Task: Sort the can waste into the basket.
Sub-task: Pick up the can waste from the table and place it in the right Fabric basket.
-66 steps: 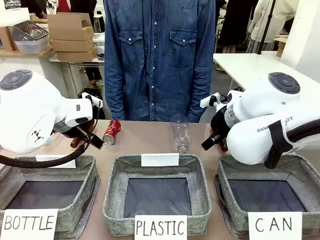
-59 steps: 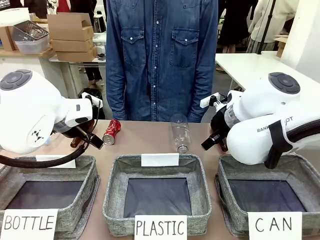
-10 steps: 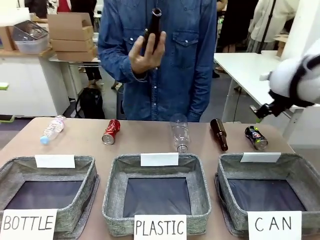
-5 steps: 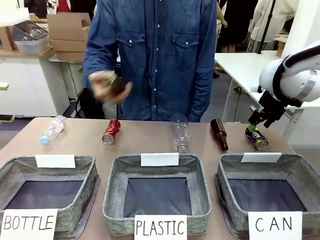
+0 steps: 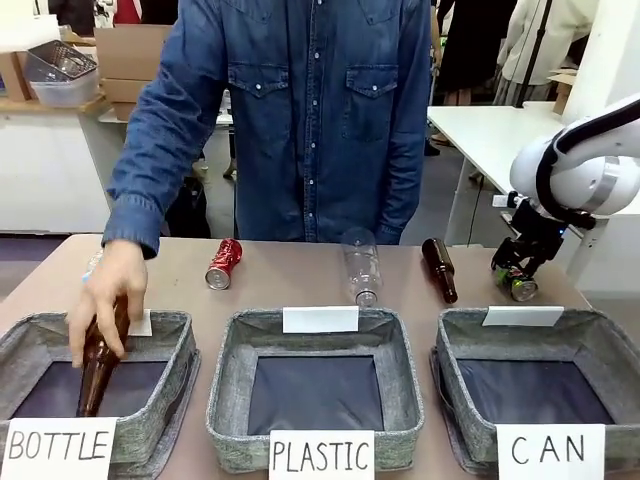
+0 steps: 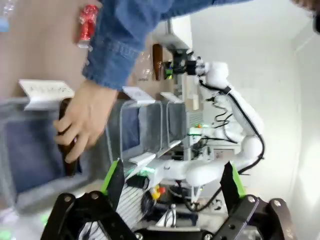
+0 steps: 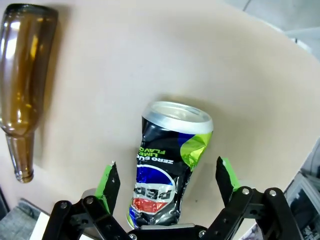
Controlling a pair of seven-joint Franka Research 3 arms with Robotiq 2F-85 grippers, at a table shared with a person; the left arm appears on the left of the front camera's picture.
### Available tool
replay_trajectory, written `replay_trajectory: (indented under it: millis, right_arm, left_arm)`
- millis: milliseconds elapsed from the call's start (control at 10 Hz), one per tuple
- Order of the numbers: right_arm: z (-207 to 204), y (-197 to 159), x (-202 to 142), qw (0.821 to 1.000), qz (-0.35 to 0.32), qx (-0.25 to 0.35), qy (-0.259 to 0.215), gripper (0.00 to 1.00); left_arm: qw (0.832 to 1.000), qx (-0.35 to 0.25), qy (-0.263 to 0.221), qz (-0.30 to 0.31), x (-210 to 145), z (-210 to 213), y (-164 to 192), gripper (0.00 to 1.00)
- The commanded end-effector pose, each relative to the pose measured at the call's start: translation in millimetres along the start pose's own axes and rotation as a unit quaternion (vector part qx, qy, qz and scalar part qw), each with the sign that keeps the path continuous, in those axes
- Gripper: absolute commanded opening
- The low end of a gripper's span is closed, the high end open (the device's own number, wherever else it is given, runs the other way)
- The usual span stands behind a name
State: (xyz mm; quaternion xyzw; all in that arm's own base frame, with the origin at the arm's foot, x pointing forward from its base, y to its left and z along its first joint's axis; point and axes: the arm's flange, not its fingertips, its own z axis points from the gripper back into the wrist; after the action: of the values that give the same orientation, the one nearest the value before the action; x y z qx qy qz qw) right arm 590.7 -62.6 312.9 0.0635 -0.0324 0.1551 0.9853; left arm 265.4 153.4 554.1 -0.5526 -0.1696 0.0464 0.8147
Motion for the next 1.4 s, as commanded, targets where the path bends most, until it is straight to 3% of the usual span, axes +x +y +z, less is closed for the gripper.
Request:
replay_trajectory:
  millis: [0,100,200,300,400,600,900,1300]
  right_arm:
    - [2,5,7,1.000,-0.010,-0.013,0.013,1.00]
    - [0,7,9,1.000,-0.009,-0.016,0.017,1.00]
    - [-1,8,11,0.999,-0.012,-0.022,0.020,1.00]
    - [-2,9,10,1.000,-0.009,-0.019,0.014,0.83]
    - [-3,9,11,1.000,-0.013,-0.013,0.016,0.42]
    - [-5,9,10,1.000,-0.015,-0.012,0.021,0.00]
    - [-4,6,8,1.000,-0.017,-0.012,0.023,0.03]
    - [-2,5,8,1.000,-0.018,-0.010,0.012,0.00]
  left_arm:
    - [0.995,0.040,0.089,-0.011,-24,41,-15,1.00]
    - [0.997,-0.010,0.061,-0.036,-24,45,-19,1.00]
    - [0.999,0.026,0.029,-0.003,-20,32,-16,1.00]
    - [0.999,0.026,0.029,-0.003,-20,32,-16,1.00]
    - [0.999,0.026,0.029,-0.003,-20,32,-16,1.00]
    - [0.999,0.026,0.029,-0.003,-20,32,-16,1.00]
    - [0.999,0.026,0.029,-0.003,-20,32,-16,1.00]
    - [0.999,0.026,0.029,-0.003,-20,32,-16,1.00]
